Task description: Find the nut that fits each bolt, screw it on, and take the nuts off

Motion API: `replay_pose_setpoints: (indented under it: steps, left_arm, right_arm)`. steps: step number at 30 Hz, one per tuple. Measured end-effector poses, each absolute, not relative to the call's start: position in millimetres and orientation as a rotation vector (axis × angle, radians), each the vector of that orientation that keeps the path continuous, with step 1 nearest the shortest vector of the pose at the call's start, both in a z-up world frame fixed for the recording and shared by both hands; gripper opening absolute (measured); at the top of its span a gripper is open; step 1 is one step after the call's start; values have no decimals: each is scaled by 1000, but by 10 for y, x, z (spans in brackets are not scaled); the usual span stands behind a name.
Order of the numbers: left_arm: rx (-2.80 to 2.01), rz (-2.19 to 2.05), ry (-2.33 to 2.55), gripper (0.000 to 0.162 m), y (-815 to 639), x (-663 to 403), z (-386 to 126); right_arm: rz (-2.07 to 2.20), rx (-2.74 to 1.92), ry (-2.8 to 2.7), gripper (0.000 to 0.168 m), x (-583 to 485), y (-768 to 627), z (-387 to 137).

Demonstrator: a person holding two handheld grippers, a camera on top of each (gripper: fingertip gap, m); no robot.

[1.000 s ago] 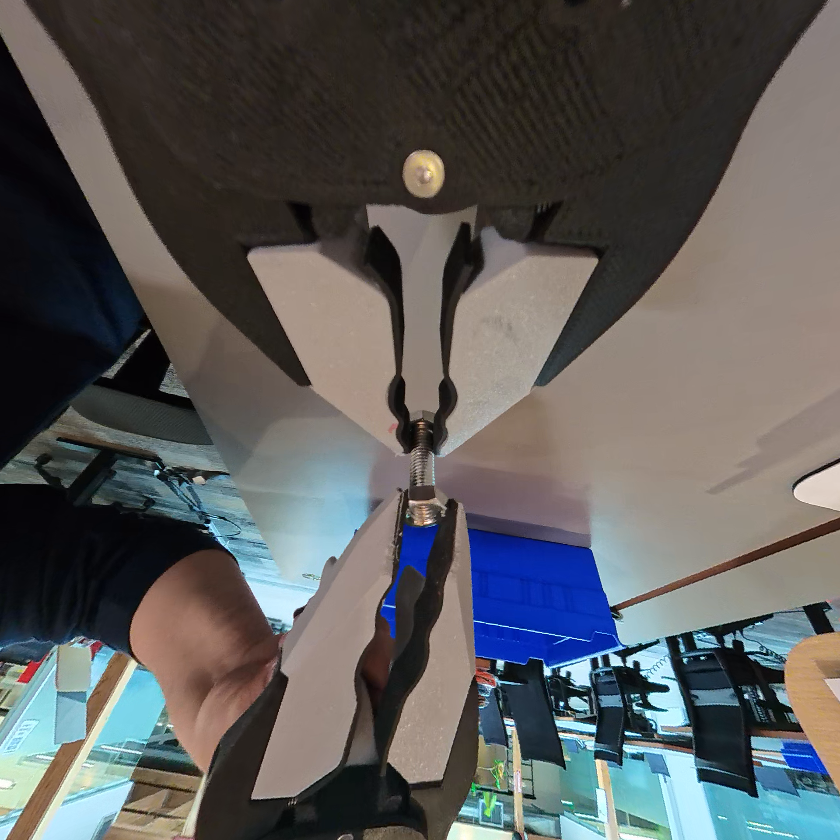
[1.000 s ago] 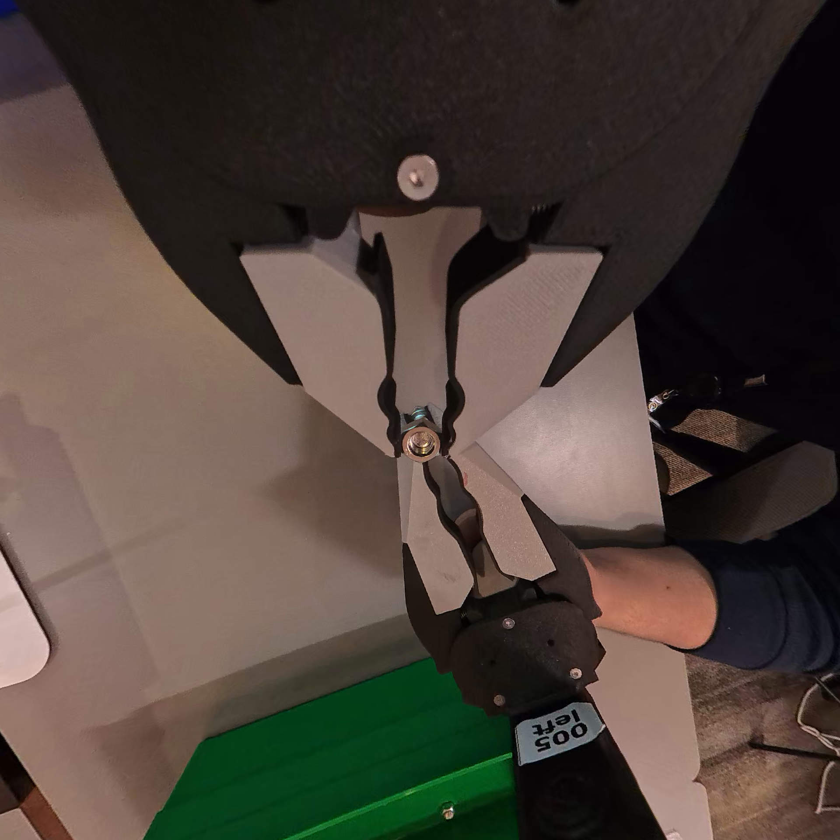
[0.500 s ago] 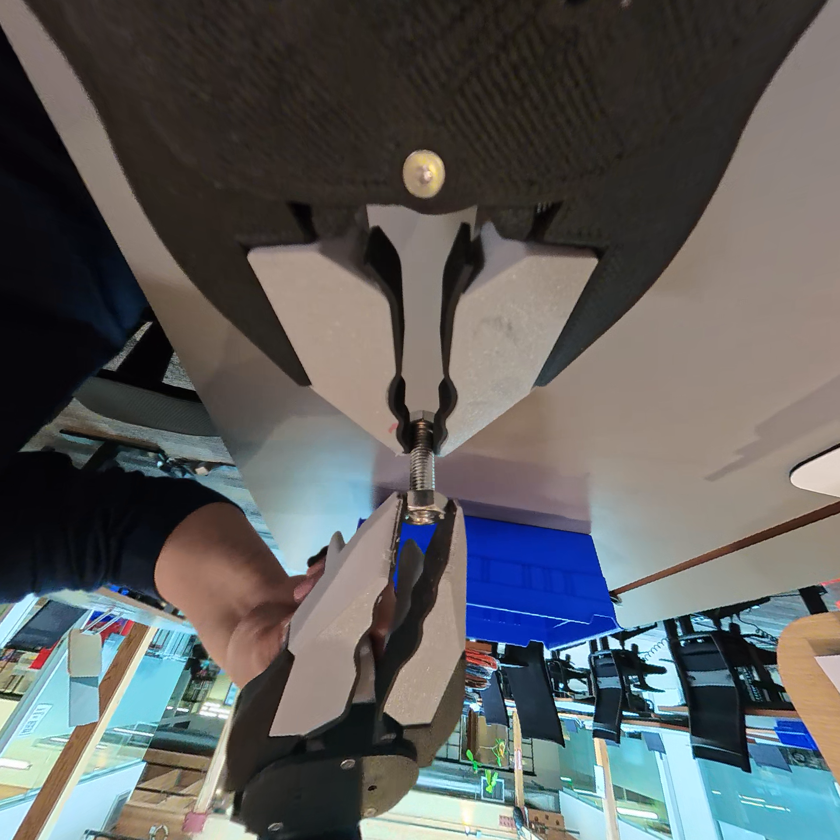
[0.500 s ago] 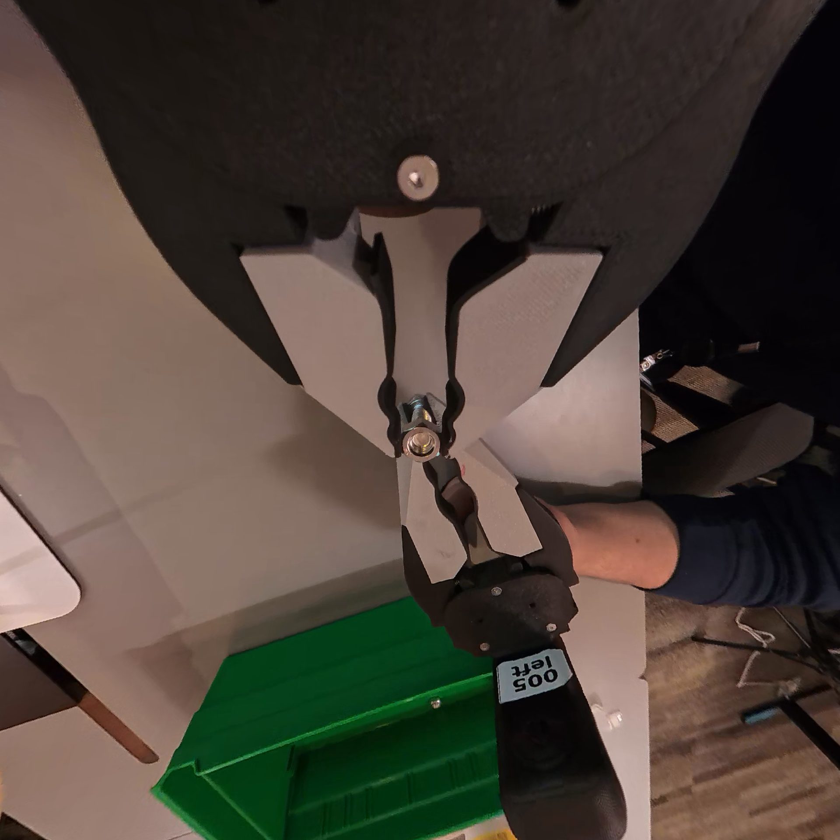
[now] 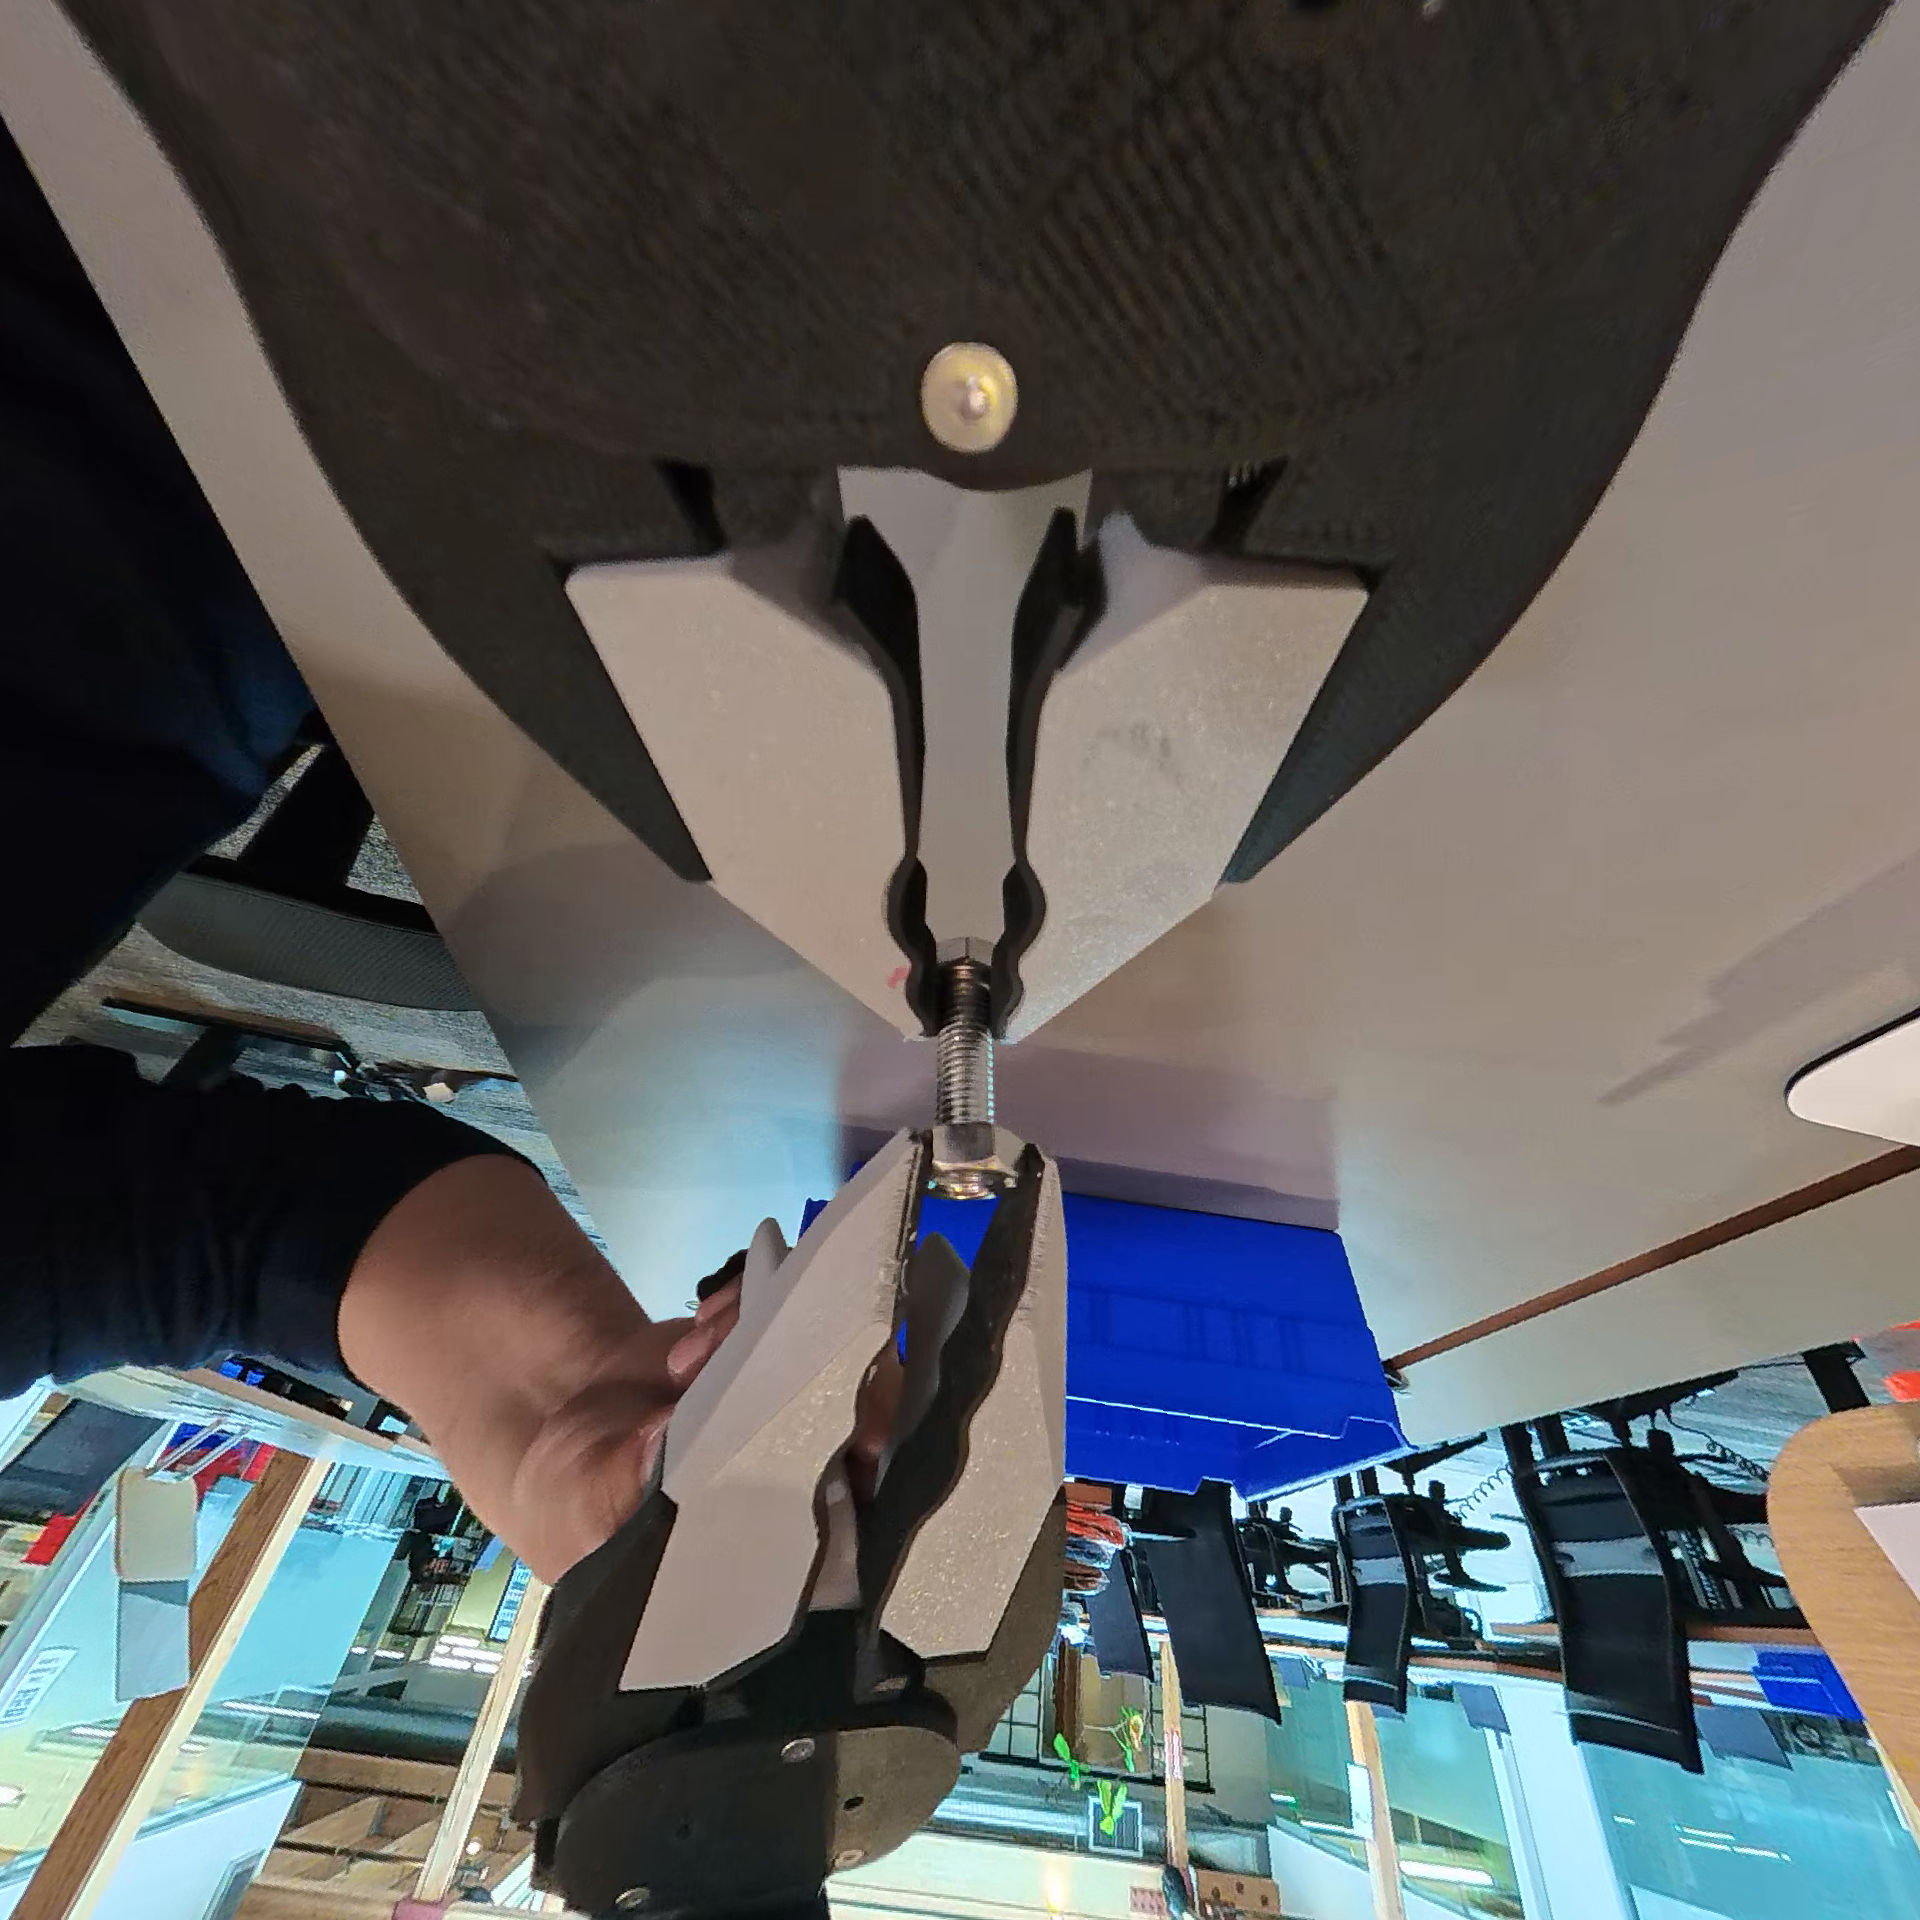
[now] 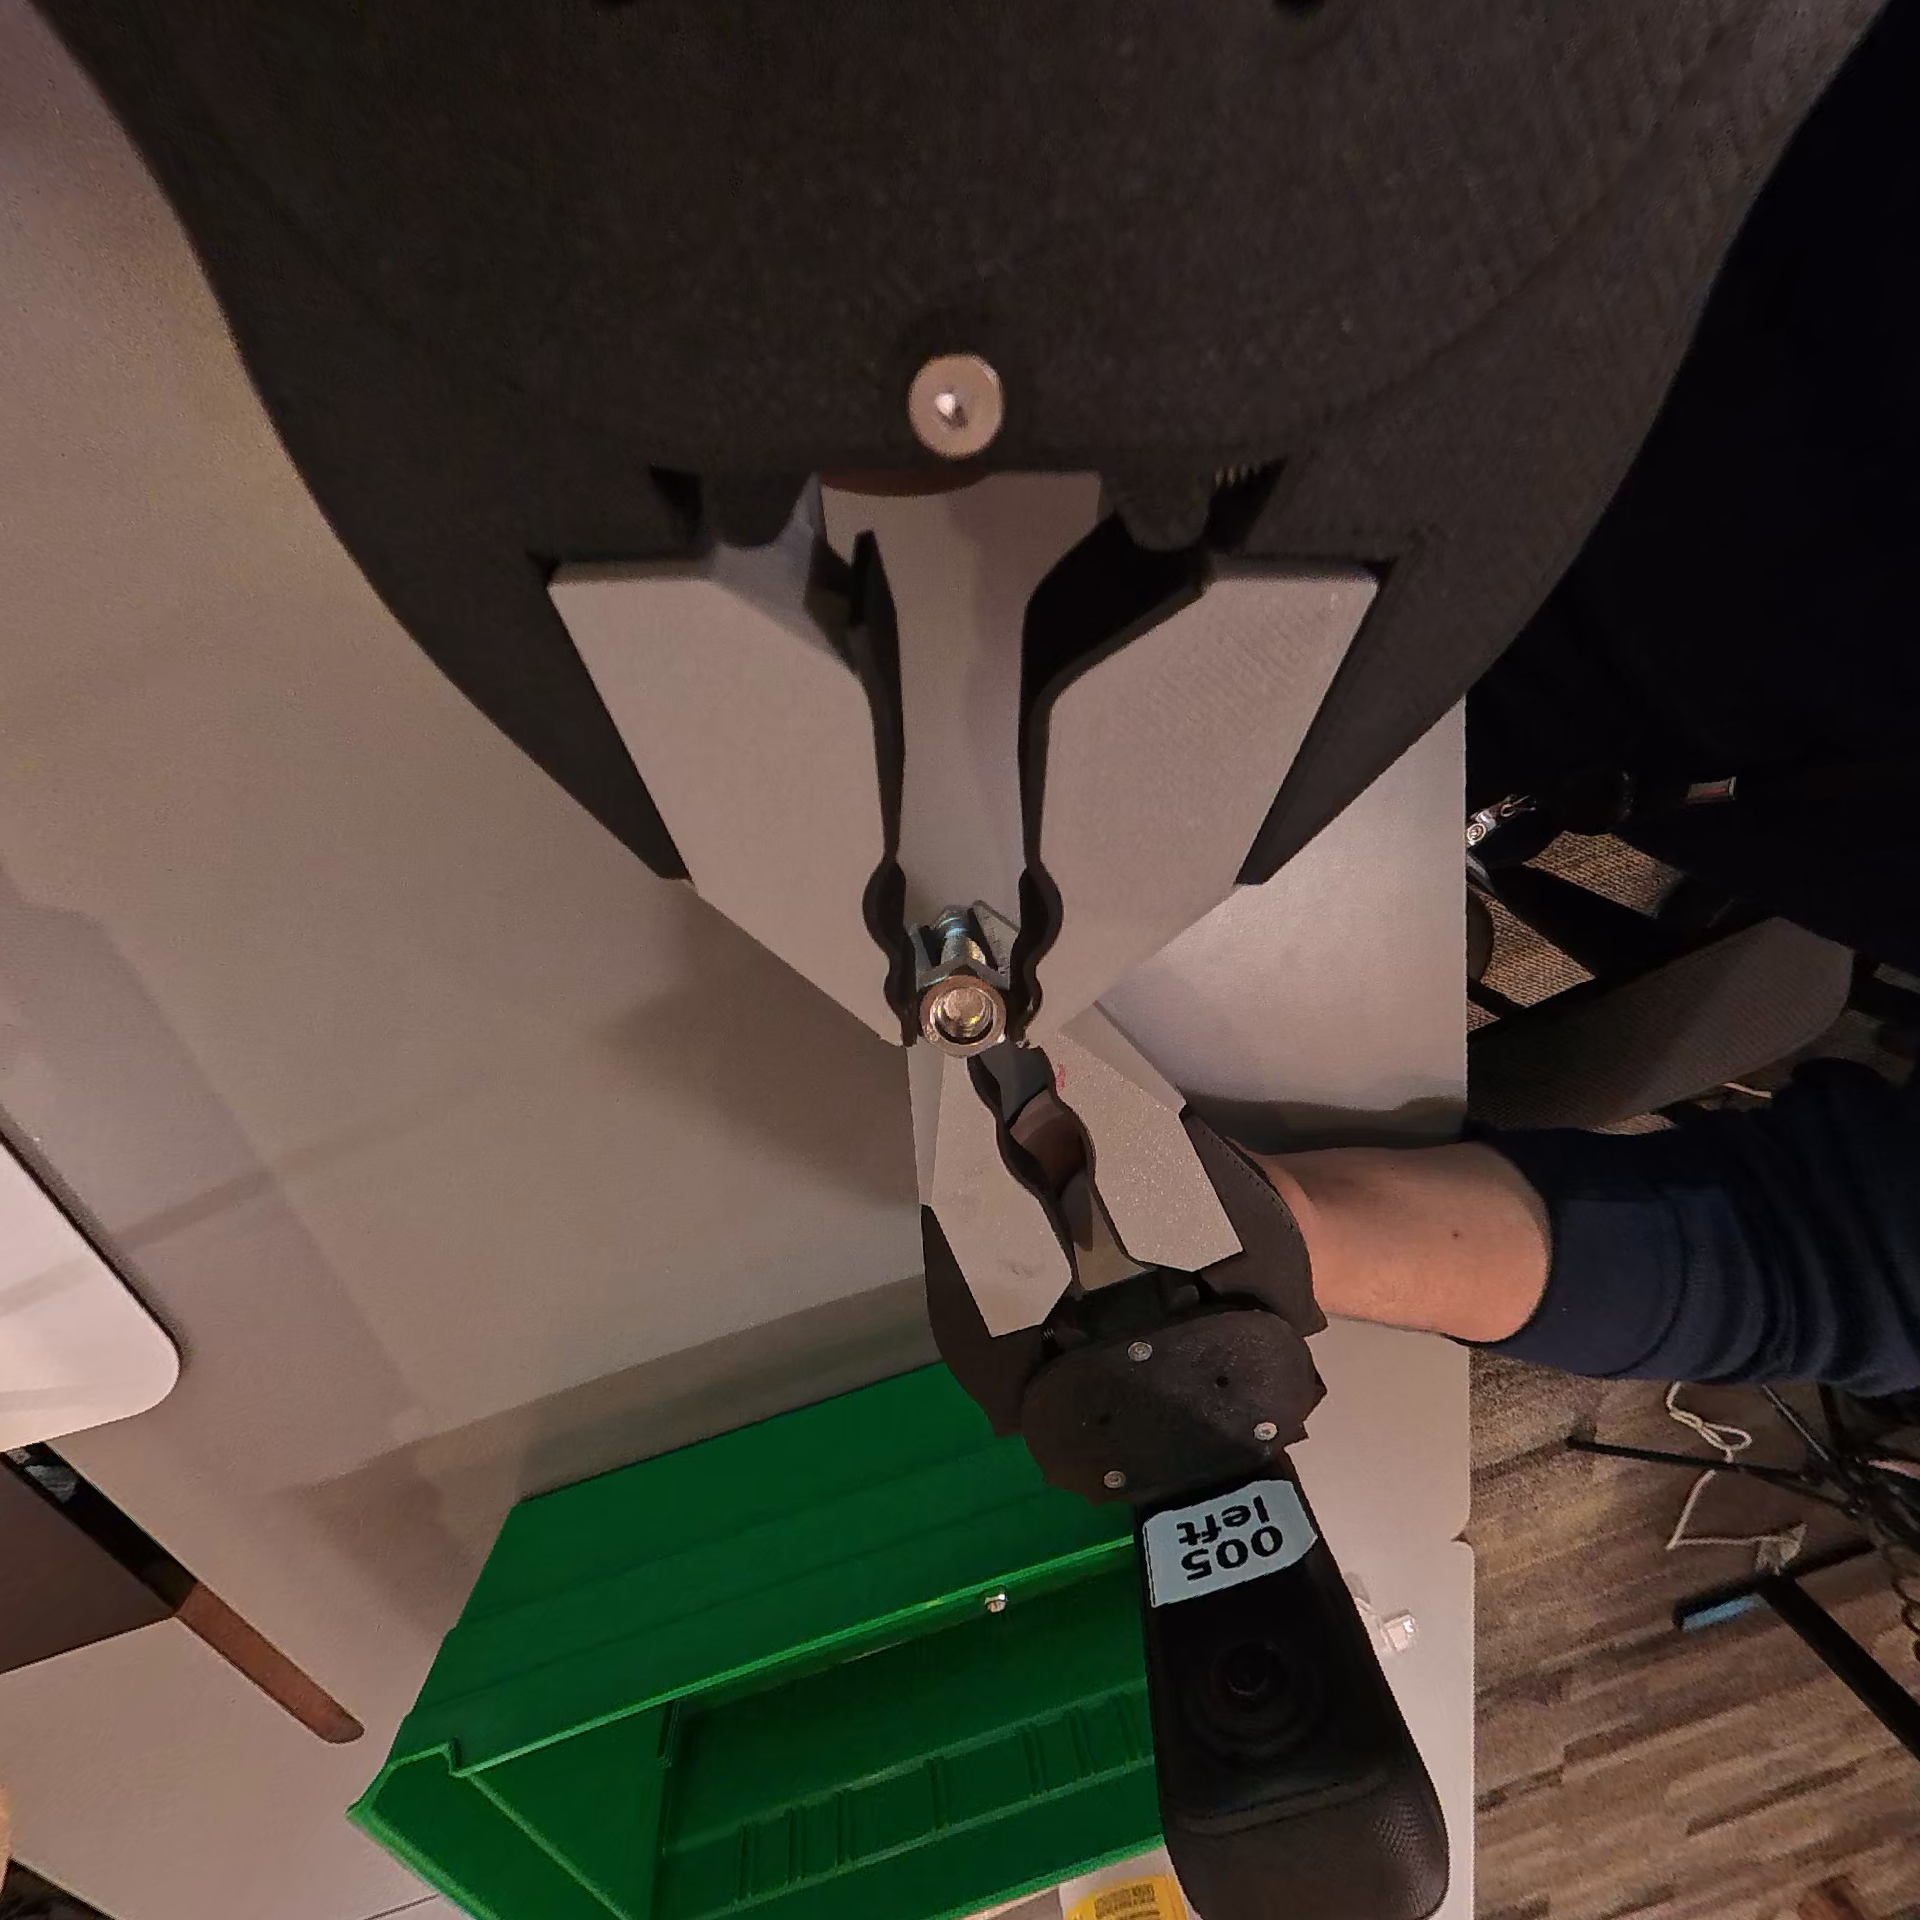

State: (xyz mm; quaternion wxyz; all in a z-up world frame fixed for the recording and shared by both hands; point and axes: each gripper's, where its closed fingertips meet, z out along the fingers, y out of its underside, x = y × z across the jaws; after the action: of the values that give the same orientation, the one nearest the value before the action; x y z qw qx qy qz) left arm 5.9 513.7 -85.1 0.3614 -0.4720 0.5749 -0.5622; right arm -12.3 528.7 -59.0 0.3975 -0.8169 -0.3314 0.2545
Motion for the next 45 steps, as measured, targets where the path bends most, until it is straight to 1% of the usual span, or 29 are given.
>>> replay_pose_setpoints:
  steps: [45]
  left_arm:
    - [-1214, -1422, 1486, 7, 5143, 52, -848]
  right_arm:
    - [662, -2056, -824, 15, -132, 5294, -582]
